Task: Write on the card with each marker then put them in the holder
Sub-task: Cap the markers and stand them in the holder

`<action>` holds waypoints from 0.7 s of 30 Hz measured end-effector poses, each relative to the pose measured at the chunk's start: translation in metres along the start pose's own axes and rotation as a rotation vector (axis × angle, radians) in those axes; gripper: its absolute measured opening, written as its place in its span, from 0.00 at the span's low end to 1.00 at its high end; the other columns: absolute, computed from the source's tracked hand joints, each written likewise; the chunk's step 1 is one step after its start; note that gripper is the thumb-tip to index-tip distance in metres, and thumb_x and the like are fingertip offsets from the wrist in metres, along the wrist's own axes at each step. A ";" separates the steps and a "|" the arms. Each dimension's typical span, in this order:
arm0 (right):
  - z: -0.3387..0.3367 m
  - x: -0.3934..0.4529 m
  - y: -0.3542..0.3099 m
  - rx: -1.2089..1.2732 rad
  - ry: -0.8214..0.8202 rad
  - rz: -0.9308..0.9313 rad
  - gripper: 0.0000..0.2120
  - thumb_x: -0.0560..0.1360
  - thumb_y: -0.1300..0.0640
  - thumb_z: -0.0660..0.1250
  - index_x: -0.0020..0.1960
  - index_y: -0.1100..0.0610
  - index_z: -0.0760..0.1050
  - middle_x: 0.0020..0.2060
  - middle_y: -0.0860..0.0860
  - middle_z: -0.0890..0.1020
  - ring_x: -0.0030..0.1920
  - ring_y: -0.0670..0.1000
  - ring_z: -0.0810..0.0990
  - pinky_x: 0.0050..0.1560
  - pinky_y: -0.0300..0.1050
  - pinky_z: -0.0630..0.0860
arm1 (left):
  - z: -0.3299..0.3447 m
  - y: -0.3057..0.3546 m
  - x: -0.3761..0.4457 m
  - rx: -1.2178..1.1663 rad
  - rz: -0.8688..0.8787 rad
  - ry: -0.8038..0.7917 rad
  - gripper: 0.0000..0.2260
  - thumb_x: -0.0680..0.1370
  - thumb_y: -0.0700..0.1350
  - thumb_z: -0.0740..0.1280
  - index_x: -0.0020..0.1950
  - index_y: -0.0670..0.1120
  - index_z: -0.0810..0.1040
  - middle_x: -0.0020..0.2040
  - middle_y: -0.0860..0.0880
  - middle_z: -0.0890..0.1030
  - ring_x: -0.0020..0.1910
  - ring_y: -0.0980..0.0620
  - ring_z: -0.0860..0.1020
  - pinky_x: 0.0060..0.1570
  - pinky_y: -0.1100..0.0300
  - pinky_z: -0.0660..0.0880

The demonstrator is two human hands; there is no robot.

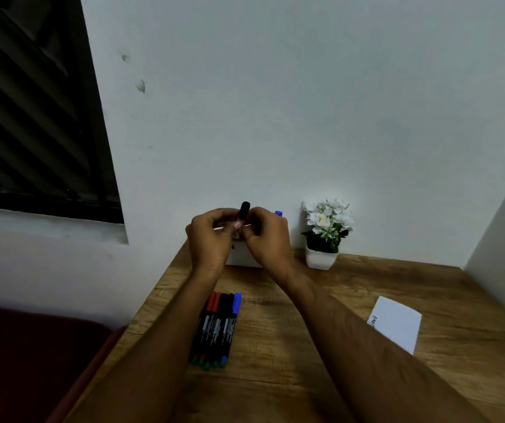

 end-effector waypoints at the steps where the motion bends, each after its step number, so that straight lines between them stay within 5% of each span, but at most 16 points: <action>1: 0.003 0.003 0.001 -0.009 0.007 0.007 0.06 0.77 0.64 0.70 0.53 0.60 0.84 0.44 0.53 0.88 0.42 0.47 0.84 0.45 0.39 0.80 | 0.001 -0.003 0.005 0.010 0.000 -0.004 0.09 0.71 0.36 0.76 0.49 0.46 0.86 0.43 0.54 0.86 0.44 0.62 0.83 0.42 0.72 0.77; 5: 0.015 0.012 0.011 -0.015 -0.016 0.060 0.08 0.77 0.62 0.69 0.54 0.59 0.84 0.46 0.53 0.88 0.42 0.46 0.83 0.44 0.38 0.79 | 0.006 -0.015 0.018 0.053 0.009 -0.014 0.09 0.71 0.36 0.76 0.49 0.45 0.86 0.43 0.53 0.85 0.44 0.62 0.82 0.43 0.75 0.75; 11: 0.027 0.014 0.024 -0.038 -0.070 0.109 0.10 0.79 0.59 0.70 0.59 0.60 0.83 0.52 0.54 0.88 0.50 0.50 0.86 0.40 0.21 0.70 | 0.014 -0.043 0.026 0.150 -0.052 -0.032 0.07 0.73 0.37 0.75 0.50 0.42 0.86 0.45 0.49 0.86 0.42 0.60 0.82 0.47 0.71 0.78; 13: 0.025 0.012 0.026 -0.039 -0.057 0.115 0.11 0.79 0.60 0.71 0.61 0.60 0.83 0.53 0.55 0.88 0.51 0.51 0.86 0.40 0.21 0.70 | 0.014 -0.050 0.026 0.153 -0.086 -0.023 0.08 0.73 0.37 0.75 0.52 0.40 0.85 0.45 0.47 0.86 0.40 0.59 0.81 0.43 0.75 0.75; 17: 0.023 0.008 0.030 -0.033 -0.048 0.124 0.17 0.79 0.60 0.72 0.67 0.61 0.79 0.57 0.56 0.86 0.54 0.51 0.86 0.46 0.24 0.70 | 0.011 -0.056 0.023 0.176 -0.125 -0.001 0.09 0.72 0.38 0.76 0.52 0.41 0.85 0.47 0.46 0.86 0.42 0.55 0.82 0.46 0.68 0.77; 21: 0.022 0.000 0.030 -0.015 -0.039 0.121 0.18 0.78 0.65 0.73 0.67 0.61 0.79 0.56 0.55 0.87 0.55 0.49 0.85 0.52 0.26 0.75 | 0.006 -0.060 0.016 0.198 -0.168 0.031 0.11 0.72 0.37 0.76 0.53 0.40 0.84 0.48 0.45 0.86 0.42 0.56 0.81 0.41 0.75 0.71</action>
Point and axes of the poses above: each hand's wrist, its own x-axis towards the middle knuckle, its own z-axis out of the palm, y = z × x, the point moved 9 cm from there along x, towards the middle knuckle
